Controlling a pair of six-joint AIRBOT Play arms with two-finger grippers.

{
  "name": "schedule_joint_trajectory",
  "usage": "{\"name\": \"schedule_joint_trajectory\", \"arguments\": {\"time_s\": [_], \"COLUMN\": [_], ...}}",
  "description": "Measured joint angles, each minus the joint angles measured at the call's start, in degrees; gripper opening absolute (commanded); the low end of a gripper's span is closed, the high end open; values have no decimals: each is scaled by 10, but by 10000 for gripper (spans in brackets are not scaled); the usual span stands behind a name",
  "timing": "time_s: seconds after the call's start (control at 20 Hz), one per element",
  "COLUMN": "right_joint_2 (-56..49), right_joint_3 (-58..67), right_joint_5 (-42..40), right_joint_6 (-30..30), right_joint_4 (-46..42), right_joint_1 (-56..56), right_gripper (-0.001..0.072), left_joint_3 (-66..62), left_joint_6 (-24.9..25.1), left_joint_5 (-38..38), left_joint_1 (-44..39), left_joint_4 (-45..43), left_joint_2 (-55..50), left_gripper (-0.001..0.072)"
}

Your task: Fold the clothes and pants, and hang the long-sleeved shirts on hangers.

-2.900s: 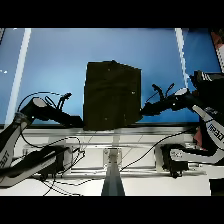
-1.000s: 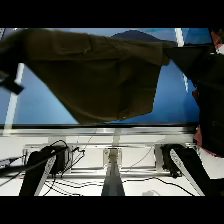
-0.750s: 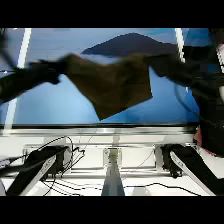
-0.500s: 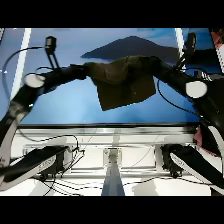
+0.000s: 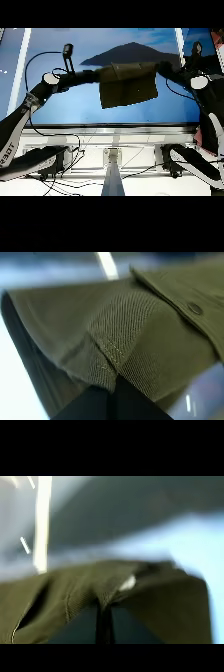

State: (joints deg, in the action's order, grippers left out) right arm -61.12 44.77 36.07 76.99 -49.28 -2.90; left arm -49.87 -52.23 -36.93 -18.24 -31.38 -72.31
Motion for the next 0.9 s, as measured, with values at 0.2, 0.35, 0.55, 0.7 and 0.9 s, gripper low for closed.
{"name": "schedule_joint_trajectory", "arguments": {"time_s": [0.2,0.35,0.55,0.7,0.9], "right_joint_2": [-34,-64,-90,-133,-237], "right_joint_3": [-12,-20,-7,41,149], "right_joint_5": [159,202,180,168,216], "right_joint_6": [0,0,2,7,11], "right_joint_4": [-90,-112,-123,-128,-136], "right_joint_1": [-37,-40,-42,-42,-45], "right_gripper": [530,708,704,704,703], "left_joint_3": [0,0,-1,-1,-1], "left_joint_6": [-70,-94,-109,-115,-118], "left_joint_5": [-75,-95,-101,-101,-102], "left_joint_1": [-23,-41,-49,-50,-51], "left_joint_4": [-90,-102,-91,-88,-85], "left_joint_2": [-33,-73,-101,-108,-111], "left_gripper": [616,692,692,692,692]}}
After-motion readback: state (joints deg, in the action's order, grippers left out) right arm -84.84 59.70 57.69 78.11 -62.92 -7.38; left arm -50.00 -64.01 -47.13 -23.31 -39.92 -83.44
